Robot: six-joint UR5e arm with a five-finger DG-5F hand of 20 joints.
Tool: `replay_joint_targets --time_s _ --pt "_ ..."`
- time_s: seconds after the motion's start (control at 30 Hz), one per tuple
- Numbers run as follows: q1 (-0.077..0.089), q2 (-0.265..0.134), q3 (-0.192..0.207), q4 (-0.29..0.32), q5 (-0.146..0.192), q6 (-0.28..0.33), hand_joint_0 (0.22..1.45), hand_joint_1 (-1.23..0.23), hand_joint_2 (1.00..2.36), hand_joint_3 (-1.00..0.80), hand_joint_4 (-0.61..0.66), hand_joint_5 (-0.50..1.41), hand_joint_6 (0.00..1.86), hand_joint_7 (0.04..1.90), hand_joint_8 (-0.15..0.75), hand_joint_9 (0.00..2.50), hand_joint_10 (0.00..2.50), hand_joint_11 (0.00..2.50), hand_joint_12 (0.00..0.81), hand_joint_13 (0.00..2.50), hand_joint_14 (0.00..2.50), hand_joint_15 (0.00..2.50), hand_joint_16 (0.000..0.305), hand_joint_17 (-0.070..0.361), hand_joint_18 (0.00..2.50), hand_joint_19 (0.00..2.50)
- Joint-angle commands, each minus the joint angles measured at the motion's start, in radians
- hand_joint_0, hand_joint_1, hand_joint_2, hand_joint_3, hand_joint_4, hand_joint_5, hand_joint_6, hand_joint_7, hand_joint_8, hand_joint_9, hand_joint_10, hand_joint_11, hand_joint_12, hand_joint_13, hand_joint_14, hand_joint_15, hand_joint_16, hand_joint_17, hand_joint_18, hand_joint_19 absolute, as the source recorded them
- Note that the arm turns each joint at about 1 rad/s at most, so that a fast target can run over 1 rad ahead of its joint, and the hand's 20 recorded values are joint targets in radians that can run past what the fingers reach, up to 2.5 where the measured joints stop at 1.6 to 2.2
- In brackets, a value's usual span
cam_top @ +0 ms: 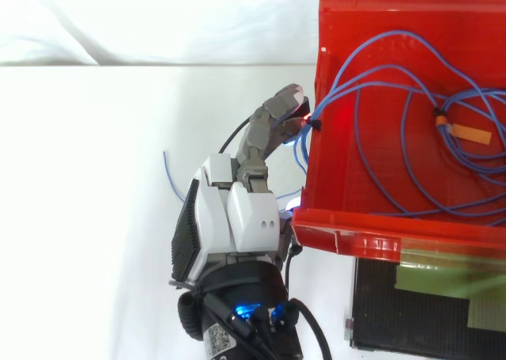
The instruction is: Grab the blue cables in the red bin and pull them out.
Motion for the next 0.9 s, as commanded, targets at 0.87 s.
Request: replay_joint_targets --time_s 0.87 --pt "0.001 0.003 0.001 0.001 0.000 -0.048 0.82 -0.86 1.00 -1.00 0.24 0.60 0.14 0.64 0.256 0.67 0.02 0.51 0.335 0.57 0.02 0.43 0.045 0.101 0.44 0.62"
